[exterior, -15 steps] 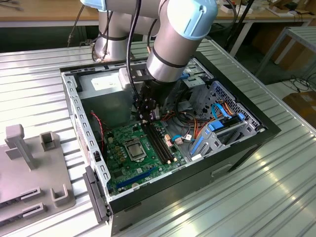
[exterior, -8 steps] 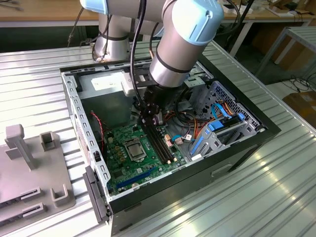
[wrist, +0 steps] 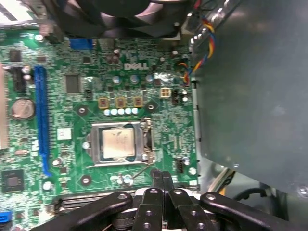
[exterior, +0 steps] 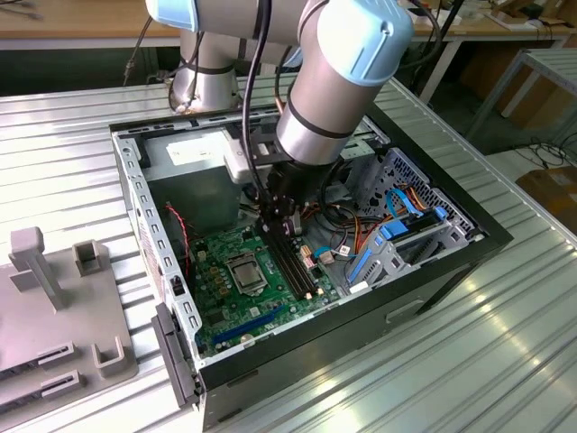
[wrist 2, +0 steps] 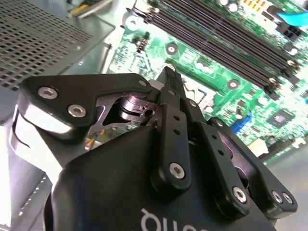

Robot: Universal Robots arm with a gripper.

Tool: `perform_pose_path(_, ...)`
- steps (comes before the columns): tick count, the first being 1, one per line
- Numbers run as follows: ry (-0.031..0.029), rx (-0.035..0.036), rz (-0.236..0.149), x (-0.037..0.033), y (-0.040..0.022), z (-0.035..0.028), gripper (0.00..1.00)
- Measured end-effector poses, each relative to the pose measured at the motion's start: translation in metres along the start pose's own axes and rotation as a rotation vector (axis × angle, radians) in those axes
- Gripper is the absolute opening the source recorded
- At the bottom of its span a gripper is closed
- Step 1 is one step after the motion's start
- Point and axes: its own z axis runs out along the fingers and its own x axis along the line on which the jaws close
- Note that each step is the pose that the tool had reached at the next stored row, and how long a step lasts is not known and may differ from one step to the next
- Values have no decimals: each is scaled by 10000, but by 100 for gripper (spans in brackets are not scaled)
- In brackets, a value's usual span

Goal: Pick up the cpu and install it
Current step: 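Install the first cpu locking lever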

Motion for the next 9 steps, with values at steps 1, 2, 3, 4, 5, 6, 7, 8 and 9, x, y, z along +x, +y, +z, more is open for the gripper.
perform_pose_path(1, 114, 6, 3, 6, -1, 0, 13)
perform_pose_path(2, 184, 9, 4, 17, -1, -2, 13)
perform_pose_path(3, 194, 8, 1, 25, -1, -2, 13)
perform_pose_path(4, 200, 9, -1, 32, -1, -2, 13)
perform_pose_path(5, 212, 10, -1, 38, 0, -3, 13)
perform_pose_path(6, 229, 11, 0, 40, -1, -3, 13)
perform_pose_path(7, 257, 12, 1, 42, -1, -4, 13)
perform_pose_path(8, 276, 13, 1, 44, -1, -4, 13)
perform_pose_path(9, 294, 14, 1, 46, -1, -4, 13)
